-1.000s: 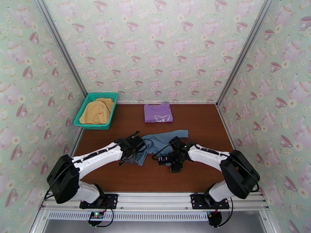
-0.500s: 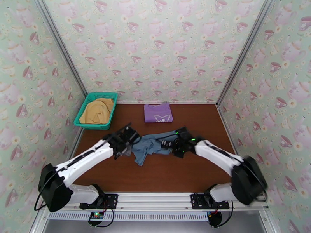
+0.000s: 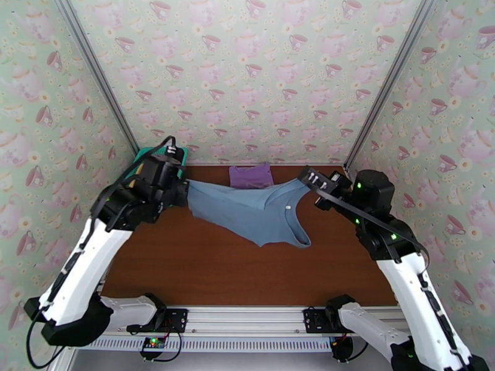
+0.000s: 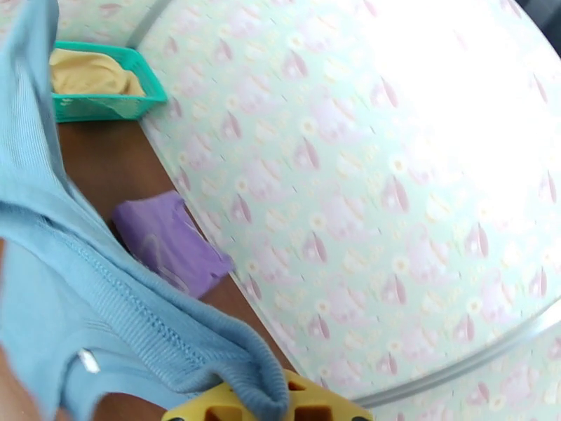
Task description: Fold and stack the mixed laundry pile
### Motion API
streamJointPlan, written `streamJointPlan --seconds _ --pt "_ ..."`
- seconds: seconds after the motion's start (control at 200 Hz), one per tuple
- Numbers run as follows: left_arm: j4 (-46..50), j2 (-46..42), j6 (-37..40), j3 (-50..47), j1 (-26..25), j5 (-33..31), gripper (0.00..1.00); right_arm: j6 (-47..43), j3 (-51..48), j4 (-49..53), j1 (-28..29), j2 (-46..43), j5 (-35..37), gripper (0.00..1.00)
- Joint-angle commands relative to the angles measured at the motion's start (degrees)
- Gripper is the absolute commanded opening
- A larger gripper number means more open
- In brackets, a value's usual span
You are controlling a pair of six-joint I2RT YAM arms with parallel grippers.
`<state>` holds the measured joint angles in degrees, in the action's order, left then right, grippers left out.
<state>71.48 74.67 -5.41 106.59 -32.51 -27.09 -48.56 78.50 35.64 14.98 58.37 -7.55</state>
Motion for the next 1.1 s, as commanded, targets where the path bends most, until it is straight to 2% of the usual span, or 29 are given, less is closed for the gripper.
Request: streamJointPlan --seconds 0.0,0.2,0.406,0.516,0.576,0.616,0.761,0.886,0.947,1.012,1.092 --pt "1.36 4.64 6.33 5.29 1.62 -0.83 0.00 3.02 3.53 -1.77 -3.83 4.76 0.14 0.00" --pt "-3.27 18.87 13.94 19.42 7.08 1.08 0.00 7.85 9.60 -8.89 -10.91 15.84 -6.12 0.00" --pt "-4.04 34.69 19.43 43.78 10.80 0.35 0.00 9.09 17.94 -12.24 -13.79 23.18 -7.74 0.00" --pt "-5.70 35.80 20.26 45.69 10.89 0.15 0.00 8.50 18.21 -12.96 -14.45 22.83 -8.05 0.00" --pt "-7.38 32.76 18.62 39.38 10.81 0.83 0.00 6.62 15.51 -13.50 -14.46 21.15 -8.58 0.00" --pt "-10.14 28.91 17.39 31.42 10.57 1.19 0.00 4.86 12.27 -14.33 -14.46 19.49 -9.86 0.00" --pt "-30.23 10.28 10.94 -11.01 7.98 0.78 0.00 -1.11 -7.50 -19.40 -14.39 11.57 -16.12 0.00" --pt "-43.53 -0.79 -4.44 -41.68 5.78 -1.29 0.00 -0.83 -27.02 -25.24 -12.84 4.84 -16.03 0.00" --pt "-45.95 -3.11 -13.58 -52.32 5.22 -1.05 0.00 -0.09 -35.40 -27.54 -11.38 1.93 -13.85 0.00" --pt "-47.14 -3.86 -21.01 -59.69 4.70 0.61 0.00 1.36 -42.62 -29.36 -9.71 -0.88 -11.07 0.00" --pt "-44.73 -3.17 -26.64 -63.47 4.01 0.04 0.00 -0.38 -44.12 -27.70 -3.44 -1.35 -2.93 0.00"
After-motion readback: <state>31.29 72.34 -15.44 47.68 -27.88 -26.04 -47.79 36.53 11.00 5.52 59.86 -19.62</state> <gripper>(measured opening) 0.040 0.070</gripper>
